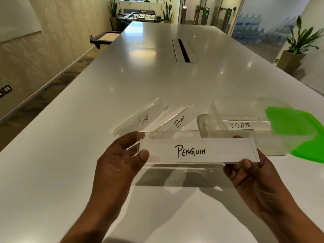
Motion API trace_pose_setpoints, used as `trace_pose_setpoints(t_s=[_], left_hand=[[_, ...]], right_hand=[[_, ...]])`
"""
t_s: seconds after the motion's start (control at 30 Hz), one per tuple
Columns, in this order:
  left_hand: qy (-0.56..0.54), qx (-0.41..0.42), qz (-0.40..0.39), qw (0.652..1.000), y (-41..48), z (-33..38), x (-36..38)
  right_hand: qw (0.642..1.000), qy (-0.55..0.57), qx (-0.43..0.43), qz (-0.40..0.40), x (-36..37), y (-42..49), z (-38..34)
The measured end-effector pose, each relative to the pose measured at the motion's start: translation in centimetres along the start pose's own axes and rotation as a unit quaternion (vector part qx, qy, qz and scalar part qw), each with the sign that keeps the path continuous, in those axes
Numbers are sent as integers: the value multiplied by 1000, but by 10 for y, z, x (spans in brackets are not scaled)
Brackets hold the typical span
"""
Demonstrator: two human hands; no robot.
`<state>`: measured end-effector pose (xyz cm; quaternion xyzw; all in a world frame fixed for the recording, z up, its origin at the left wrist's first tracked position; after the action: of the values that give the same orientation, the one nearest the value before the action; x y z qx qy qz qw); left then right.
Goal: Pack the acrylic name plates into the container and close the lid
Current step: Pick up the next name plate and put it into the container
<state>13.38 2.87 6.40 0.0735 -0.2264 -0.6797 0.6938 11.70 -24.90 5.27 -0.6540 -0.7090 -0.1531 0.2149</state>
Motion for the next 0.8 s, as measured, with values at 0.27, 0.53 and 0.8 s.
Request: trace_pose_setpoints(t_s=[0.27,0.53,0.8], left_hand=[[-19,36,-37,998,4,10,14],[1,43,-47,998,3,10,15],[15,37,-44,998,3,10,15]], right_hand=[[1000,19,-5,-1,1,-4,-2],[998,43,22,29,-13,-5,7],[999,33,24,16,-7,-6,4]])
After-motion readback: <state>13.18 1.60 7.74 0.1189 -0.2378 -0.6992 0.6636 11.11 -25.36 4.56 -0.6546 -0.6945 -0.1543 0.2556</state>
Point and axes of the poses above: each hand's wrist, its own y-axis towards the middle knuckle, its own x-axis out of the palm, z = x × y, the point moved 10 cm from there along y, towards the middle knuckle, and after that the axes turned 14 degrees about x, right-handed, at the moved point
